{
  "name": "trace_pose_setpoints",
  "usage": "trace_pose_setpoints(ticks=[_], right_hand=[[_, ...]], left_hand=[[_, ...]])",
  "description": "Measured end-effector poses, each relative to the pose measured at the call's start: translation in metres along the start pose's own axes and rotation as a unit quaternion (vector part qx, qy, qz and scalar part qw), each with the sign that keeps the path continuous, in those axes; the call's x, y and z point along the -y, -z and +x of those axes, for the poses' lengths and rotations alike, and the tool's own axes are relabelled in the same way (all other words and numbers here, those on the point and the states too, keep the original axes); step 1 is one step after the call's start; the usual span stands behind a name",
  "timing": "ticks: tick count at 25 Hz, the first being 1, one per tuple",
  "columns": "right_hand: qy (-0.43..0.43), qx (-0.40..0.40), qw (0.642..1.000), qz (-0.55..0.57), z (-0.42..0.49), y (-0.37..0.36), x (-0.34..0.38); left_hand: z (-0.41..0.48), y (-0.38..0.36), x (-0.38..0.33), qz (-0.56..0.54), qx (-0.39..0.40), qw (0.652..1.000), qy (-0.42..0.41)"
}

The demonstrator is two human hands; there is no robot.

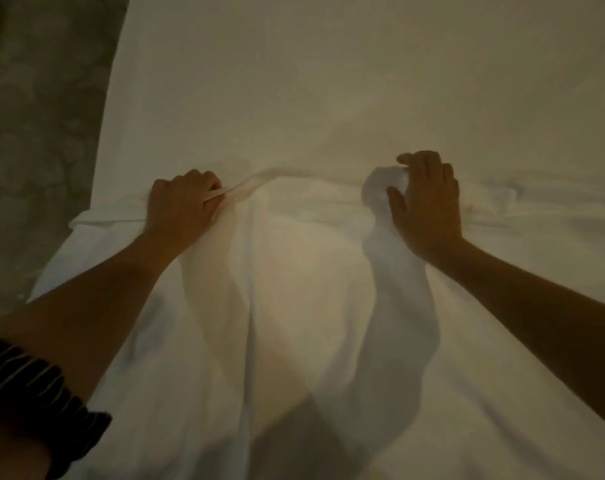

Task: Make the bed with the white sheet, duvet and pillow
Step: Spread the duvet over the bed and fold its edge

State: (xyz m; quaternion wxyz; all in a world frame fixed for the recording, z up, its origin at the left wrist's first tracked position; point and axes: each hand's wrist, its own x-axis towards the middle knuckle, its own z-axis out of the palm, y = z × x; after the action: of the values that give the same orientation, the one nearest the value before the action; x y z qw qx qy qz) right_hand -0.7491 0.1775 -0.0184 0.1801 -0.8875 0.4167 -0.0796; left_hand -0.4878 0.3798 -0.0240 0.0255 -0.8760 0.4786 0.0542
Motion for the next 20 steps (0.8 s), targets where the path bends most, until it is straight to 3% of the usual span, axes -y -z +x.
trace_pose_setpoints(ticks=[3,7,13,16,20], right_hand=[[0.12,0.03,0.991,-0.06,-0.044,-0.006,0.017],[0.139,0.156,0.974,-0.091,-0.092,-0.027,0.019],[0.191,0.149,0.968,-0.067,-0.108,-0.026,0.048],[0.23,0.158,0.96,-0.015,-0.12,-0.026,0.089],[0.26,0.162,0.951,0.041,-0.115,-0.037,0.158]], left_hand=[[-0.023,0.001,0.025,0.052,-0.027,0.998,0.03],[-0.062,0.02,0.051,0.068,-0.082,0.991,0.077],[-0.096,0.031,0.058,0.0,-0.145,0.989,0.032],[-0.1,0.031,0.07,0.002,-0.148,0.986,0.082],[-0.094,0.027,0.086,-0.108,-0.166,0.972,0.128]])
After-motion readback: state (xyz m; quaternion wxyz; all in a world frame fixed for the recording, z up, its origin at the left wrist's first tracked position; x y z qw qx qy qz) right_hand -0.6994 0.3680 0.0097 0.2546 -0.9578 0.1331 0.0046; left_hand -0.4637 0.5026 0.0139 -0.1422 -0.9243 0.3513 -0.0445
